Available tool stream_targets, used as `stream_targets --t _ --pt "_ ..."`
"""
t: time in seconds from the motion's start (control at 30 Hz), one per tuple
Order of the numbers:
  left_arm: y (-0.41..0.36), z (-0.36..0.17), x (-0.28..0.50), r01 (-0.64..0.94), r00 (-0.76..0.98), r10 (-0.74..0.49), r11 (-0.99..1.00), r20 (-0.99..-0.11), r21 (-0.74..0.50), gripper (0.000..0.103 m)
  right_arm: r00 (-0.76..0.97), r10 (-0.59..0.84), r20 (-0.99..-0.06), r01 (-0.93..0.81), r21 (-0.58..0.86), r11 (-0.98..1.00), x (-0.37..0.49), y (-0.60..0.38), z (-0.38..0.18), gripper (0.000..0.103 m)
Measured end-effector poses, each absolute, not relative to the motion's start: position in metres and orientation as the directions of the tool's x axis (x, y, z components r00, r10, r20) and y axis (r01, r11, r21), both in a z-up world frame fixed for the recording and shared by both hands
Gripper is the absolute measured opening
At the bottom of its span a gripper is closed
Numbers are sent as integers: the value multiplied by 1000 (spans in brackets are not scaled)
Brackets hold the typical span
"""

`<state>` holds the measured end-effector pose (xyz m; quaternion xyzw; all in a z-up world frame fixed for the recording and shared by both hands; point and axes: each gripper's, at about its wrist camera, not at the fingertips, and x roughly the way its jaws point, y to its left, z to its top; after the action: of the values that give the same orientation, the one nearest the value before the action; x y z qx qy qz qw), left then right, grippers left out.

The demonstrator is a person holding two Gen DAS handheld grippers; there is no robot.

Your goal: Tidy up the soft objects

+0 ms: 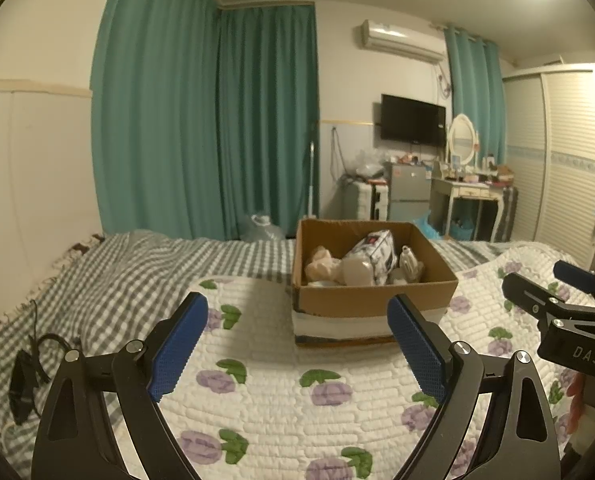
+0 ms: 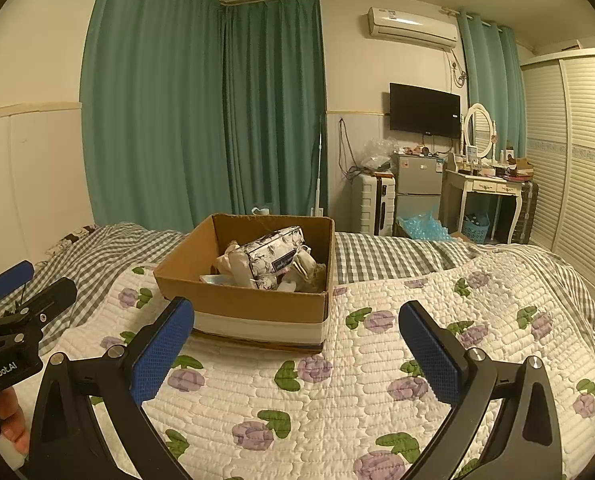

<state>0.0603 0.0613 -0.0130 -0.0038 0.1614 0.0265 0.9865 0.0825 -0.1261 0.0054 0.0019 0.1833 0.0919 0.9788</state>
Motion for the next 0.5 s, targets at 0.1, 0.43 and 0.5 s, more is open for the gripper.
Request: stream_targets --t 0.1,0.43,0.5 --pt "61 -13 61 -52 947 50 999 -318 1 93 915 180 -360 -177 39 983 83 -126 5 103" --pt "61 -14 60 -55 946 54 998 -320 4 93 915 178 -361 -176 39 984 83 -126 5 103" --pt "61 -13 60 -54 946 52 999 -319 5 93 915 178 -362 -175 42 984 83 -127 5 103"
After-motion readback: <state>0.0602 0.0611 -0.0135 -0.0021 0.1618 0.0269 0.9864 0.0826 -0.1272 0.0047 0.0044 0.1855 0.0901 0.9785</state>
